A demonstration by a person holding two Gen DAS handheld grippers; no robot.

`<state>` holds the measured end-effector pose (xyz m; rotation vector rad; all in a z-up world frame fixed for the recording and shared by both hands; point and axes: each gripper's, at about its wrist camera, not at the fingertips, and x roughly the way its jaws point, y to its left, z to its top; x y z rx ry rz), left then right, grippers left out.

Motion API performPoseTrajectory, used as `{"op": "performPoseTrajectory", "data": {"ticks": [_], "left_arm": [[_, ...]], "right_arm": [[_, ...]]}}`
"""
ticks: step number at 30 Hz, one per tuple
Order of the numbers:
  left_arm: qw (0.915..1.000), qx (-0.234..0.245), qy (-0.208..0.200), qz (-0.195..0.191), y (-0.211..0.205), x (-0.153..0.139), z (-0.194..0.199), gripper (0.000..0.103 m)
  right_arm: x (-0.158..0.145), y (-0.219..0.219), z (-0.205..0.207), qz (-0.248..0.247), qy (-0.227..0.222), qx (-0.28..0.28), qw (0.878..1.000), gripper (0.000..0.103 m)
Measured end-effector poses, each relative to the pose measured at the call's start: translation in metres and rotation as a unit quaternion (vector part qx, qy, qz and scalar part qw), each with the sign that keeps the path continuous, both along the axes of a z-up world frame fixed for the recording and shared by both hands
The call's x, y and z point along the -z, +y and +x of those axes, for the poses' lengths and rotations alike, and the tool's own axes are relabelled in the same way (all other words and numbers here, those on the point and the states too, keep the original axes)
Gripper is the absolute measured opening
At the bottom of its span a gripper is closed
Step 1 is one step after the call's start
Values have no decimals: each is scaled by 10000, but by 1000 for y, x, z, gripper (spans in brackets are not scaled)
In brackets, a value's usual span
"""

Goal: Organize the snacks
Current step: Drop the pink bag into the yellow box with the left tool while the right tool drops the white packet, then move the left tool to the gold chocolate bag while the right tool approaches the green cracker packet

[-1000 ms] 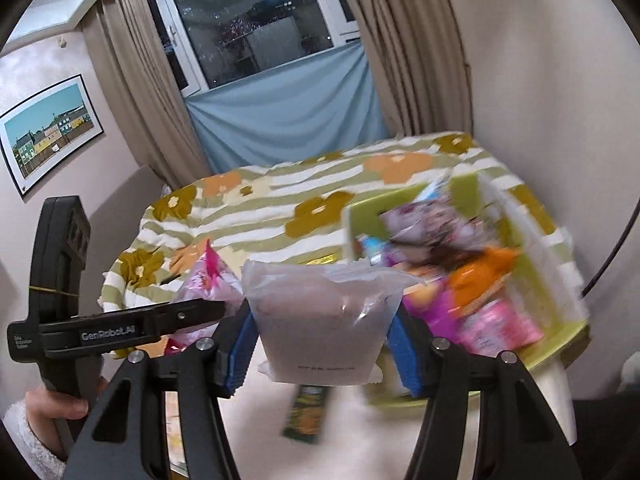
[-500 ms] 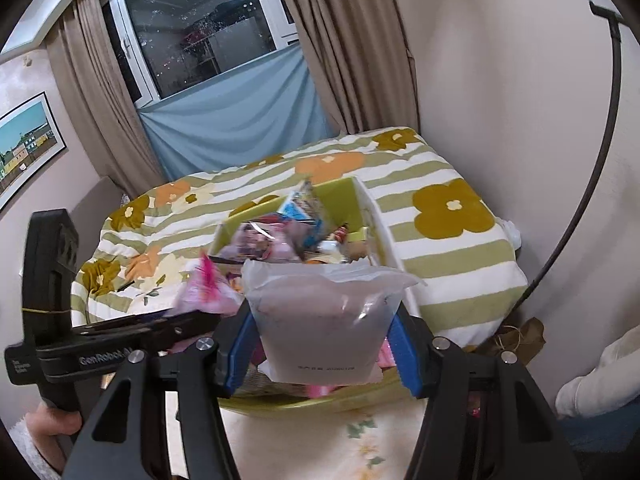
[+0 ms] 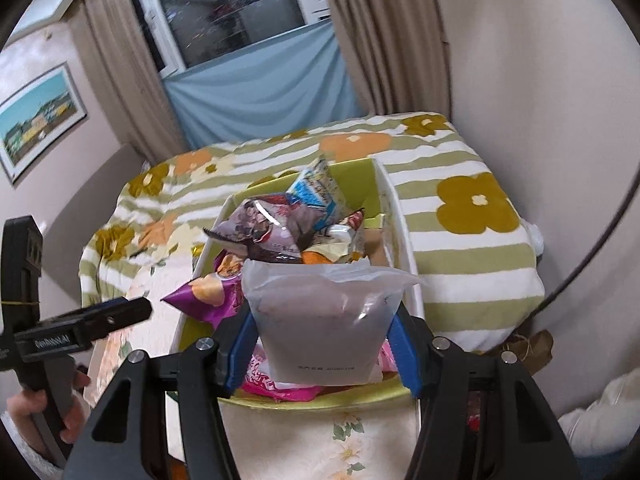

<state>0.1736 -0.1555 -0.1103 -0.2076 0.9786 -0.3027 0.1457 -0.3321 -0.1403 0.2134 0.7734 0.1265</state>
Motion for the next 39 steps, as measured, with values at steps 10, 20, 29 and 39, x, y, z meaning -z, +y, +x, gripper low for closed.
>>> {"op": "performPoseTrajectory", "data": {"ticks": [10,20,29,39], "left_arm": [[9983,-534,105,202,37,8,-23,97],[9968,-738,229,206,62,21,-44,97],[9961,-867,85,167,95,7,-50,98],[9976,-688,-37,111,157,-9,-26,97]], "right_arm": [[39,8,28,-50,884,-246,9958,78],[29,14,3,-87,220,-213,9995,101],[14,37,-1,80,113,-464,9988,101],[0,95,-1,115,92,-221,9996,101]]}}
